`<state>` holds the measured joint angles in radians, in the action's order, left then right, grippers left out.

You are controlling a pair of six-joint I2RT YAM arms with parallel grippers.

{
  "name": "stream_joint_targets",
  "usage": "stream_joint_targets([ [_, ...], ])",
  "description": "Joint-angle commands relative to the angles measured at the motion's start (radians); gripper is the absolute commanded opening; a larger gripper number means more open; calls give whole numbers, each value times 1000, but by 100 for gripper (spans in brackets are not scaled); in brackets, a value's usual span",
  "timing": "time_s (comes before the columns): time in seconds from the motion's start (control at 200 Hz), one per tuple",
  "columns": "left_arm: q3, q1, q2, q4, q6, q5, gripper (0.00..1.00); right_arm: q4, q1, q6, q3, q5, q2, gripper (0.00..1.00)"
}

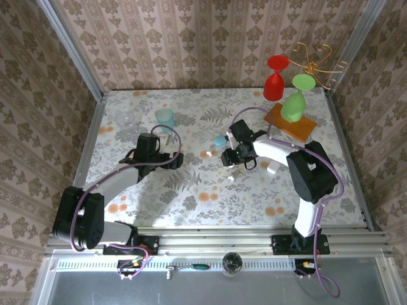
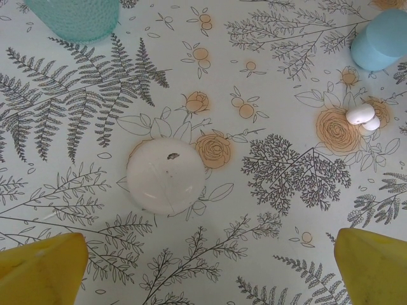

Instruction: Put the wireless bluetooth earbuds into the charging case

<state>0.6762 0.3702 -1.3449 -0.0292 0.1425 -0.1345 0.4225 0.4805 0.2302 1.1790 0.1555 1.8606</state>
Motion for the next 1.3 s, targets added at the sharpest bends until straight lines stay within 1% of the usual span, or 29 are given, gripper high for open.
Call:
stream_joint_targets([
  [0.0,-20,-4,31,16,-10,-3,100,10,19,41,18,15,3,61],
  [0.11,-20,2,41,6,37,47,100,-23,30,78,0,77,-17,63],
  [0.28,-29,18,62,22,63,64,100,-62,41,146,-23,173,-43,64],
  [0.44,5,79,44,-3,65,105,99,-126,31,189,-95,205,-125,67],
  [0.46,13,116,38,-7,69,113,99,-136,28,195,-108,206,-141,67],
  [0.51,36,154,18,-19,93,136,97,-154,18,210,-140,189,-184,67],
  [0.73,185,366,-123,-101,208,318,97,-151,-63,246,-285,-23,-403,69],
  [0.8,251,426,-179,-153,242,382,96,-153,-107,261,-341,-56,-461,69],
  [0.815,265,436,-189,-164,249,394,96,-154,-116,265,-353,-62,-502,69],
  [0.9,352,494,-263,-222,279,443,96,-159,-169,276,-416,-92,-591,68],
  [1.015,462,551,-363,-288,319,495,94,-150,-219,271,-476,-107,-676,68],
  [1.1,546,574,-438,-336,358,513,94,-148,-242,267,-507,-95,-717,68],
  [1.295,681,607,-567,-412,453,509,92,-157,-264,259,-548,-70,-738,68],
])
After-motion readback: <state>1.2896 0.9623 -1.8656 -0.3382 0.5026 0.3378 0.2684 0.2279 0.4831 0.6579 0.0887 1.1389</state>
